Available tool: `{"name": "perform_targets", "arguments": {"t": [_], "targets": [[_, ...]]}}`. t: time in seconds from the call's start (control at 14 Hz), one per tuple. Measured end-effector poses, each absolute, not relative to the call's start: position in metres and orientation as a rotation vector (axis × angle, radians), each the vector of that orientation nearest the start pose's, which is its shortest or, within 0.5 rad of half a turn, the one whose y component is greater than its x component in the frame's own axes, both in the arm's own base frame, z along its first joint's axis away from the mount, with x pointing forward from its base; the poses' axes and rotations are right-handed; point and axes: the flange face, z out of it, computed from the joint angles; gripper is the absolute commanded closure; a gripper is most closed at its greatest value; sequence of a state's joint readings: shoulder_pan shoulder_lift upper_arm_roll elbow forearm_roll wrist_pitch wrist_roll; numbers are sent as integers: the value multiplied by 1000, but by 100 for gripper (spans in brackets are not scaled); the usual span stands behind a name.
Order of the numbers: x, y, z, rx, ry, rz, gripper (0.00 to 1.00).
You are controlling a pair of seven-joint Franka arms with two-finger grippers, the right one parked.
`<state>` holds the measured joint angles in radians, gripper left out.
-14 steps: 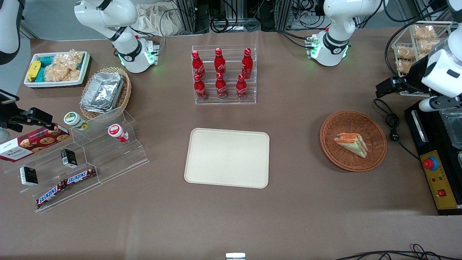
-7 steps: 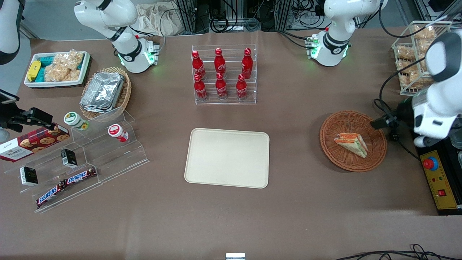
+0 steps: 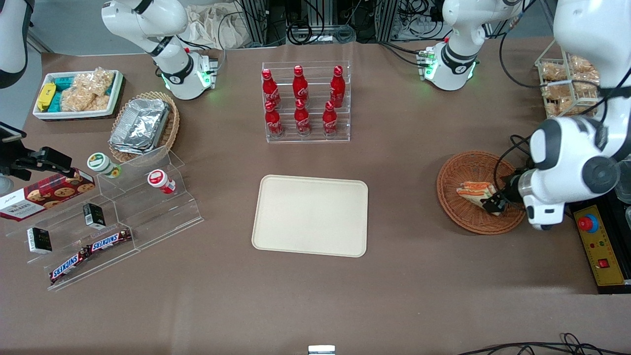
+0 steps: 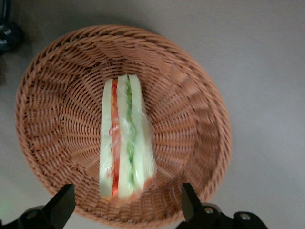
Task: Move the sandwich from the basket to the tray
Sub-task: 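Close the left gripper on the wrapped sandwich, then lift the sandwich and carry it with the left gripper over the tray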
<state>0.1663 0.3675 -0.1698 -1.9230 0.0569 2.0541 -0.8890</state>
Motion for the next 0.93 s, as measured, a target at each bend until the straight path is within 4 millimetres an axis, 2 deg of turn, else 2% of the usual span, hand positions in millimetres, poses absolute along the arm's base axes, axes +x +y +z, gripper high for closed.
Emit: {"name": "perform_targets", "arguments": {"t": [0.07, 0.14, 0.29, 0.43, 0.57, 0.71, 0.86, 0.93], "targets": [[594, 6, 269, -2729, -1276, 344, 1], [593, 6, 258, -2707, -1287, 356, 13], [594, 6, 245, -2683, -1324, 356, 57], [594, 6, 235, -2658, -1367, 360, 96], [594, 5, 228, -2652, -1375, 366, 100], [598, 5, 235, -2659, -1374, 348, 100], [604, 1, 265, -2717, -1282, 324, 100], [607, -6, 293, -2767, -1201, 305, 100]]}}
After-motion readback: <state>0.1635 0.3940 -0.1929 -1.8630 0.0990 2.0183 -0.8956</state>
